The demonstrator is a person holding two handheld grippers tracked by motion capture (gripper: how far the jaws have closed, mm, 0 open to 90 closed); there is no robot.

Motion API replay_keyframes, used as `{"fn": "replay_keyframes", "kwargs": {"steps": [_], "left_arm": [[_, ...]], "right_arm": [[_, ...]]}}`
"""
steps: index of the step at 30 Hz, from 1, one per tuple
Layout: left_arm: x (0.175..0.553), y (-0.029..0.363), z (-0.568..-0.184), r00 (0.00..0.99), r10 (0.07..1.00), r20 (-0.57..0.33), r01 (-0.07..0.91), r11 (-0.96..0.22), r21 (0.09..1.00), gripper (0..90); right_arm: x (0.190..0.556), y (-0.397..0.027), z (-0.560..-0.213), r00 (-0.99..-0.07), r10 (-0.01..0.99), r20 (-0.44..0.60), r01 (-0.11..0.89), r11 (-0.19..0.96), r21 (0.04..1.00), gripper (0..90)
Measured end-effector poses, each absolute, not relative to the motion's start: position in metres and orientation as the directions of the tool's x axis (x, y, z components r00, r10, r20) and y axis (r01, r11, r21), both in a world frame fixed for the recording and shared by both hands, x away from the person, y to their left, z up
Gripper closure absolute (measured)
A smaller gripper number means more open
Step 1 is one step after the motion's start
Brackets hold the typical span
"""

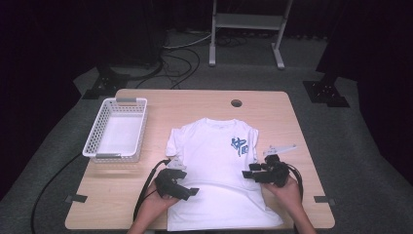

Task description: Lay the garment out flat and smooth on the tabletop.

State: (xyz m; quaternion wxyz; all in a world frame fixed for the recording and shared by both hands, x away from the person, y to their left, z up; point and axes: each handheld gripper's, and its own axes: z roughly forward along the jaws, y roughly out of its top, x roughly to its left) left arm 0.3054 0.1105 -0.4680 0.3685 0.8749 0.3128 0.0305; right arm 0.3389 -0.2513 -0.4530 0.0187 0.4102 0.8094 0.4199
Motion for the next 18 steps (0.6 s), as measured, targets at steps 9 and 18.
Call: {"fn": "replay_keyframes", "kwargs": {"steps": [9,18], "left_arm": [[0.3,0.114,-0.471,0.809,0.565,-0.162,0.508,-0.533,0.677,16.4],[0.298,0.114,-0.472,0.812,0.562,-0.158,0.501,-0.533,0.682,15.3]], "right_arm": [[0.406,-0.282,-0.452,-0.505,0.781,0.368,0.744,0.178,0.644,48.9],[0.444,-0.3,-0.463,-0.349,0.822,0.45,0.815,0.03,0.578,60.4]]}}
